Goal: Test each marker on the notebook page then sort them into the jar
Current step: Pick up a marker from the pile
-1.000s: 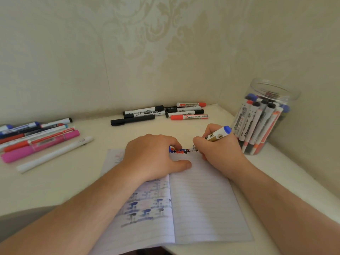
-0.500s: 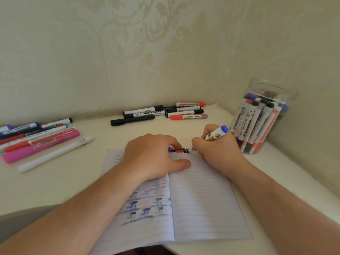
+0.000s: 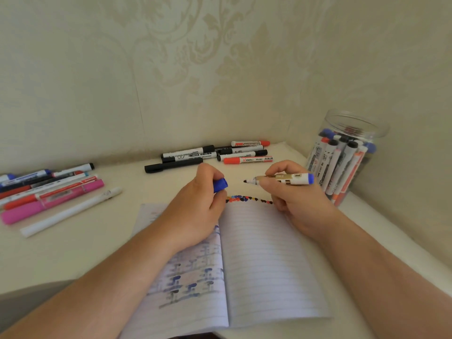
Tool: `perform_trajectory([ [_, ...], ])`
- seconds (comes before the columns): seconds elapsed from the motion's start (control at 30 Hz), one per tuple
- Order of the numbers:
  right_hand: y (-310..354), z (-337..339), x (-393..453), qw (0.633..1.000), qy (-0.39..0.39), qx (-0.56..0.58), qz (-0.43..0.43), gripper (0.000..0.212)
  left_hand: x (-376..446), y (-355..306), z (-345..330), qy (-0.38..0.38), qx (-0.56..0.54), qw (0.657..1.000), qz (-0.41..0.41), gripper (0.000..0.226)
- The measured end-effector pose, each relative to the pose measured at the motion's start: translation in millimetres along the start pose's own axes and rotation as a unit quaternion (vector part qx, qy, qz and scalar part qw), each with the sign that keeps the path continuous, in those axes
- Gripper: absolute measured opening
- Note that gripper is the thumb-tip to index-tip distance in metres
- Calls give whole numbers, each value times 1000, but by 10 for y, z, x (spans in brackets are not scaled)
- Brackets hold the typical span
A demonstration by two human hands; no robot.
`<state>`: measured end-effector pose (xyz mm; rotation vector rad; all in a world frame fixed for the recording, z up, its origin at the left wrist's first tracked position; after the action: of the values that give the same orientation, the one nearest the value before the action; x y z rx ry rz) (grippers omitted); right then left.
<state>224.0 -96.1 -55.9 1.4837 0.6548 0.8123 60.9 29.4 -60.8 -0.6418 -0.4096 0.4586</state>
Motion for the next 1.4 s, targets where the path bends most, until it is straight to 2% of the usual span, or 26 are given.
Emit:
perform_trajectory([
  [0.07, 13, 31, -15, 998, 31, 54, -11, 10, 18, 8, 18, -13, -6, 1000, -6, 16],
  [0.23, 17, 33, -26, 993, 50, 109, -19, 31, 31, 25, 29, -9, -14, 1000, -13, 16],
  [0.5, 1, -34, -11, 995, 56, 77, -16, 10, 34, -12, 1, 1, -19, 999, -45, 20],
  [0.63, 8, -101, -32, 998, 65, 14, 3, 7, 33, -36, -12, 3, -21, 997, -73, 25],
  [0.77, 73, -87, -61, 992, 63, -90, 64, 14, 53, -6, 57, -27, -53, 995, -76, 26],
  [0.9, 116, -95, -78, 952, 62, -271, 125, 22, 68, 61, 35, -1, -92, 995, -37, 21],
  [0.97, 135, -136, -79, 940, 55, -307, 139, 29, 70, 76, 29, 5, -89, 996, -32, 20],
  [1.03, 147, -183, -86, 935, 55, -320, 145, 31, 66, 74, 43, -1, -87, 996, -31, 20],
  [1.27, 64, -203, -68, 956, 78, -267, 95, 18, 39, 13, 76, -36, -45, 996, -64, 24],
  [1.4, 195, -185, -155, 953, 39, -275, 119, 17, 65, 38, 20, -24, -71, 995, -62, 22],
])
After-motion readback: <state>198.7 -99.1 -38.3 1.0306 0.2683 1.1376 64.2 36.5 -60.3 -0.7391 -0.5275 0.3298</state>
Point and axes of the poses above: each hand's wrist, its own x-axis towards the middle knuckle, its own z-axis out of the back of the hand, y = z × x, the point moved 7 cm from there along x, towards the middle knuckle, and after that the axes turned 4 degrees about y, right-handed, at the moved point
